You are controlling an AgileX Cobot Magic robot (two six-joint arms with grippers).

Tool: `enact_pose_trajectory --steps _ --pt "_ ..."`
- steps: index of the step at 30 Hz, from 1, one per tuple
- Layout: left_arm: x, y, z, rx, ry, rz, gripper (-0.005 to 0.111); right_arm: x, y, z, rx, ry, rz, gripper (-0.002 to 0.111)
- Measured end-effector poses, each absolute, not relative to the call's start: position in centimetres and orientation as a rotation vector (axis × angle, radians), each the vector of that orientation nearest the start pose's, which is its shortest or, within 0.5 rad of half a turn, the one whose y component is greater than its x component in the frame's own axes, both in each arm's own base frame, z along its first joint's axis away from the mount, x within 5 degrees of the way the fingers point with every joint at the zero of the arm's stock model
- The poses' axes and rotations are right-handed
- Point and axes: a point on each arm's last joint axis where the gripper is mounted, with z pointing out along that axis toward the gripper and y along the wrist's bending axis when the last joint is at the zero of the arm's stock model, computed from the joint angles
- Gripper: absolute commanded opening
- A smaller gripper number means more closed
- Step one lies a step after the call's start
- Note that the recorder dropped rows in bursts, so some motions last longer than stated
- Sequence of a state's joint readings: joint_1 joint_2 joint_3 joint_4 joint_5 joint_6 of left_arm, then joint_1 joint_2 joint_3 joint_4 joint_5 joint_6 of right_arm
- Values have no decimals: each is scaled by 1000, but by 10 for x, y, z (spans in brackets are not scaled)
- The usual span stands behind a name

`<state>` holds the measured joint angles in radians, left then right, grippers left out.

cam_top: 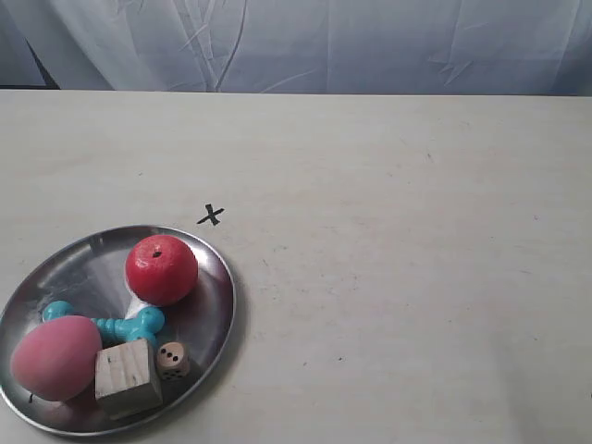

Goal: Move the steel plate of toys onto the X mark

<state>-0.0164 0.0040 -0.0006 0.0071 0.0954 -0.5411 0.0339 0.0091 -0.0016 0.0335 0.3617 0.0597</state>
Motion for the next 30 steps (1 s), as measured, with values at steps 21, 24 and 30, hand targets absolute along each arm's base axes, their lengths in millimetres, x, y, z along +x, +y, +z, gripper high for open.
enact_pose_trajectory --steps 21,24,30 --pt "57 -1 209 -442 1495 -486 0 57 0 203 -140 1598 -118 -1" --pt "57 -1 209 -441 1493 -486 0 57 2 215 -99 1468 -50 -1" --pt "57 -1 210 -439 1483 -487 0 49 3 243 -14 1154 58 -1"
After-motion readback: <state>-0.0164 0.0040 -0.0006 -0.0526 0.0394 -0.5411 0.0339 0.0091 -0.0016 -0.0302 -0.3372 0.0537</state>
